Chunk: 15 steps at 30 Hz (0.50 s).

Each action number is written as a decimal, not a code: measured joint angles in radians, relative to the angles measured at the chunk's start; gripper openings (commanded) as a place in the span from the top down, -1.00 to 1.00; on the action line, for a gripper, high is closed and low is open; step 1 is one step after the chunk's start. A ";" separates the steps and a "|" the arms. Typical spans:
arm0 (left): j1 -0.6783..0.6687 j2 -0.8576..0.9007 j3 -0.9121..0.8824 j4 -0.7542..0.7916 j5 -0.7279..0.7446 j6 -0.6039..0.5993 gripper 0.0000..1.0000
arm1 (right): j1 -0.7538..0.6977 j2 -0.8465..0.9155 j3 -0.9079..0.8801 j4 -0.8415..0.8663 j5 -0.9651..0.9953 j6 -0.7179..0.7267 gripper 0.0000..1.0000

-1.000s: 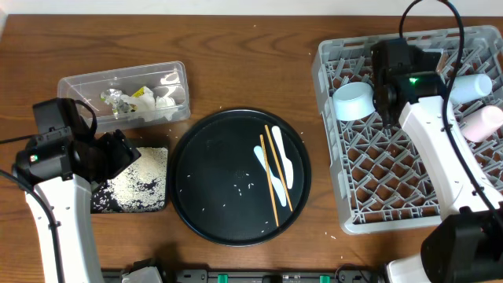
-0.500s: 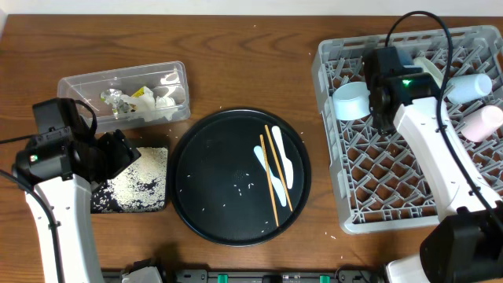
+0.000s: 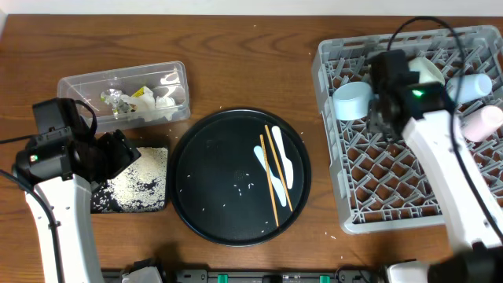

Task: Sort waste into correct bins and load items into the dishwasher rack
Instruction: 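Lower the blue plate into the rack slots and release it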

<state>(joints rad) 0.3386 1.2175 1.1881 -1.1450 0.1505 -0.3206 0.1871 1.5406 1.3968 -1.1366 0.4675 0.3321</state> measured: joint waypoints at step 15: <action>0.000 0.000 0.000 0.000 0.000 -0.001 -0.66 | -0.151 -0.122 0.000 0.003 -0.030 -0.003 -0.53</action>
<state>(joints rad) 0.3386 1.2175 1.1881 -1.1450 0.1505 -0.3218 0.0357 1.4185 1.3968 -1.1336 0.4377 0.3294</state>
